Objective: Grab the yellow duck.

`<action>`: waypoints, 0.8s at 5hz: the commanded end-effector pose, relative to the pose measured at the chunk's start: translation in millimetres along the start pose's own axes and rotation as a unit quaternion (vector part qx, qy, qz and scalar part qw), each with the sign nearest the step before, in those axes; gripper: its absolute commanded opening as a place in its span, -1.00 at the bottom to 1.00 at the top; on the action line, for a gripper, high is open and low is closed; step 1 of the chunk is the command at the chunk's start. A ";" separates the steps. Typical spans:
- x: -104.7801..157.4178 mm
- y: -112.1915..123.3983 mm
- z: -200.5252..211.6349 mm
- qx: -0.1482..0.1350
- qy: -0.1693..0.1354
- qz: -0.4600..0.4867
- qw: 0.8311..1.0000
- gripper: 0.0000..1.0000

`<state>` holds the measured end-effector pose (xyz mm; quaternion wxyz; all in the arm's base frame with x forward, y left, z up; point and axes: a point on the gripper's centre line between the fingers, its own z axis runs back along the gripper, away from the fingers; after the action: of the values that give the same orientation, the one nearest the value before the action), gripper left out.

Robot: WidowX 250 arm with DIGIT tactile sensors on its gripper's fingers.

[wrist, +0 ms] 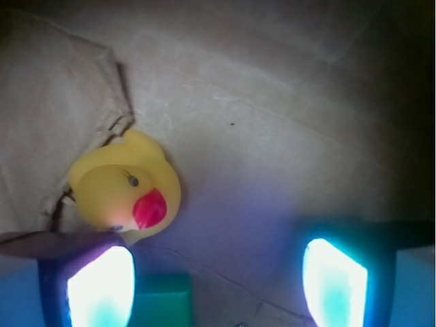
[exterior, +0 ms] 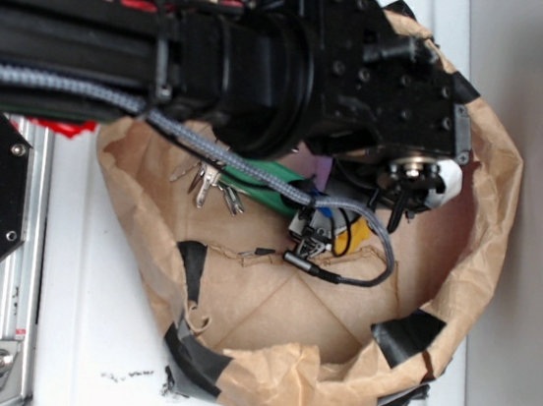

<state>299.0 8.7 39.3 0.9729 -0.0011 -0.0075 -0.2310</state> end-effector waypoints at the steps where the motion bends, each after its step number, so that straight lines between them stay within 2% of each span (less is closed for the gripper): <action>1: 12.3 -18.6 32.0 0.011 -0.052 -0.039 0.998 1.00; 3: 27.8 -22.0 13.8 0.002 -0.055 -0.053 0.997 1.00; 4: 28.8 -31.0 0.8 -0.020 -0.040 -0.074 0.996 1.00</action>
<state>303.2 -16.3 23.8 0.9594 -0.0376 -0.0126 -0.2793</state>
